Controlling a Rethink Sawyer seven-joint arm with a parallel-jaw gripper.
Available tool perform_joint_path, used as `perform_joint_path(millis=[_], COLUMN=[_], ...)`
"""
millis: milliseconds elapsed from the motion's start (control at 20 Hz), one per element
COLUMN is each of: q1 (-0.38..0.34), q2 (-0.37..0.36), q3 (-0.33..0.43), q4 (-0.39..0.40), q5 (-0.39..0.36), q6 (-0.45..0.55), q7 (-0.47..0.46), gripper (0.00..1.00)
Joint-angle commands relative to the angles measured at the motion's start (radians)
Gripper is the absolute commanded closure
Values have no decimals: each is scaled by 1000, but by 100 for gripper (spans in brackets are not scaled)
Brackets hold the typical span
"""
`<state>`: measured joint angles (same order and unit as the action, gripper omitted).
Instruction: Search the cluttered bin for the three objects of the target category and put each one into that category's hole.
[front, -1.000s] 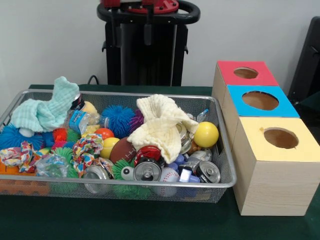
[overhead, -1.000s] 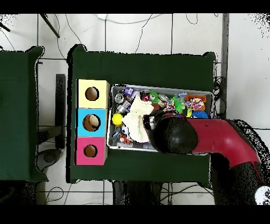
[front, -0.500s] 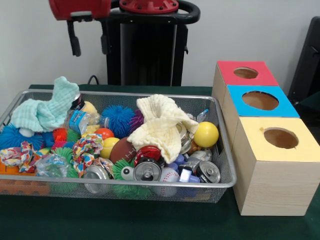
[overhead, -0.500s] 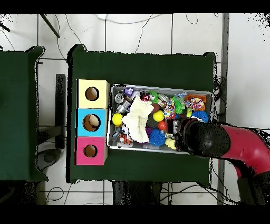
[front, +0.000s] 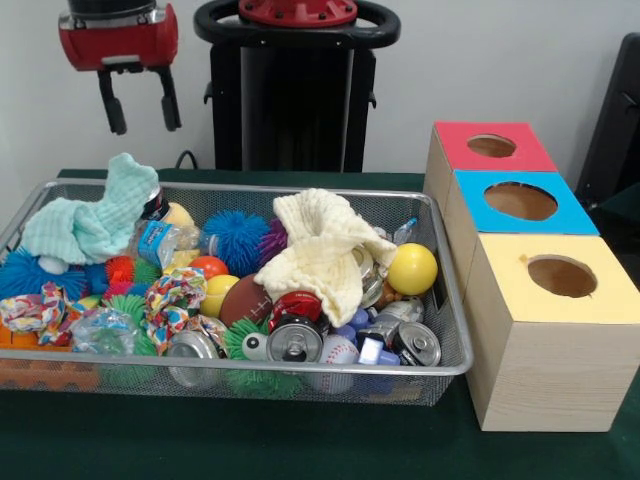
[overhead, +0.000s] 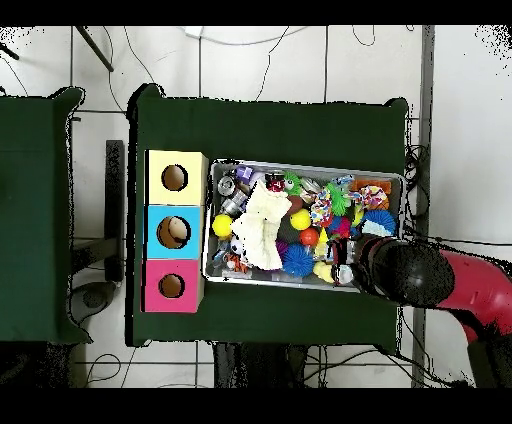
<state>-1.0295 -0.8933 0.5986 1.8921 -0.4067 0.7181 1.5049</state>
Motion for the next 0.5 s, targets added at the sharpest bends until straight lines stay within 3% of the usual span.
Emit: perform_joint_path(millis=[50,500], q1=[-22,-80], q2=[113,207], q3=[34,34], q4=[34,21], q5=[-136,-215], q6=[-139,-157], q7=[-124,-148], gripper=[0,0])
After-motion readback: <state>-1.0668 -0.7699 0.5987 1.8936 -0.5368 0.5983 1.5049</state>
